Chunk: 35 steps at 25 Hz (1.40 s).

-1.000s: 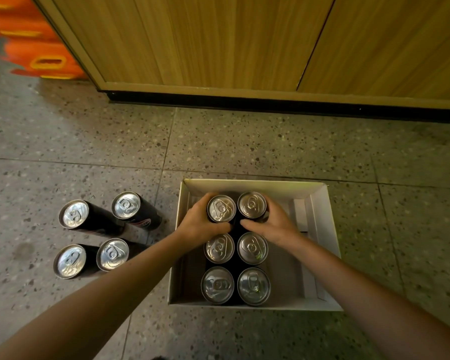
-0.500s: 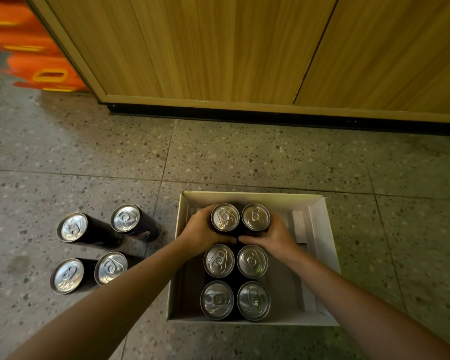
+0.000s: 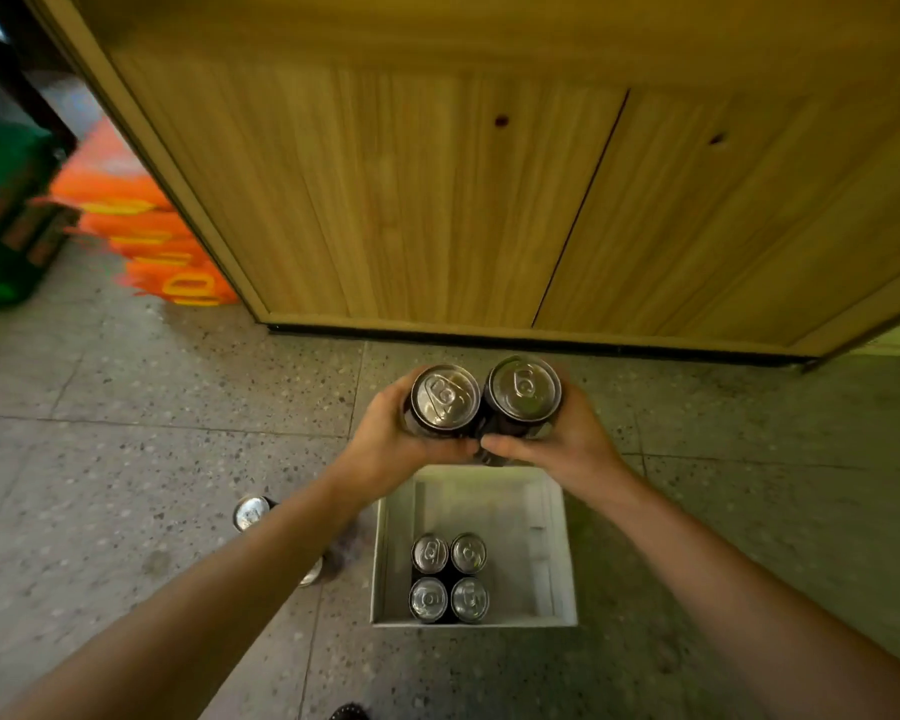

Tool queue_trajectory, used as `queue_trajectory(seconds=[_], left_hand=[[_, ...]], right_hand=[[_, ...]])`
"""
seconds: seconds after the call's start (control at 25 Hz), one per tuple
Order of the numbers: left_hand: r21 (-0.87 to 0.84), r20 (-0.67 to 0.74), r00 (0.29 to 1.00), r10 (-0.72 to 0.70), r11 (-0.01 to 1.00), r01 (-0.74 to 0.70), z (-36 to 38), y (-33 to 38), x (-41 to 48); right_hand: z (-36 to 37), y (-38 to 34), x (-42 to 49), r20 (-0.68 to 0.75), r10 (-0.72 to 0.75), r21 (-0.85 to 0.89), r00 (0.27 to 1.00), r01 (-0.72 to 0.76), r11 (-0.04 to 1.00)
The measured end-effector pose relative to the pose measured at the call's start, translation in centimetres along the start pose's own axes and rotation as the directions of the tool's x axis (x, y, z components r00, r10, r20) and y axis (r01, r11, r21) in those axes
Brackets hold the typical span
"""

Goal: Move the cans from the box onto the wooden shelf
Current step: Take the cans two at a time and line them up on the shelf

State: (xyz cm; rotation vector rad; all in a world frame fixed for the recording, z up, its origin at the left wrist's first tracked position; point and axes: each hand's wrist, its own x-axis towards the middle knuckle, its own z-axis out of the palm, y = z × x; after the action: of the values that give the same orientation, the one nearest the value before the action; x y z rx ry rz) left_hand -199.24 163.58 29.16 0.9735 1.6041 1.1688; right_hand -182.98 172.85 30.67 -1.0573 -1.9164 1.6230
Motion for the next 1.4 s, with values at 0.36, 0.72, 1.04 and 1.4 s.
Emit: queue_trajectory(seconds=[0.36, 0.72, 1.04, 1.4], left_hand=[[-0.065, 0.056, 0.987, 0.151, 0.987, -0.147, -7.6, 36.9, -5.8], [-0.077, -0.039, 0.952, 0.305, 0.949, -0.307, -11.8, 58.4, -9.1], [-0.086, -0.131, 0.917, 0.377, 0.917, -0.389, -11.7, 65.0, -3.9], [-0.142, -0.297, 0.891, 0.344, 0.907, -0.397, -9.2, 70.5, 10.3]], right_hand=[[-7.9, -36.5, -3.9, -0.095, -0.014, 0.175, 0.995, 0.031, 0.984], [-10.1, -58.2, -6.2, -0.272, -0.073, 0.188, 0.96, 0.127, 0.974], [-13.4, -63.4, -1.7, -0.356, -0.182, 0.134, 0.917, 0.243, 0.961], [-21.9, -65.2, 12.6, -0.413, -0.234, 0.112, 0.88, 0.304, 0.946]])
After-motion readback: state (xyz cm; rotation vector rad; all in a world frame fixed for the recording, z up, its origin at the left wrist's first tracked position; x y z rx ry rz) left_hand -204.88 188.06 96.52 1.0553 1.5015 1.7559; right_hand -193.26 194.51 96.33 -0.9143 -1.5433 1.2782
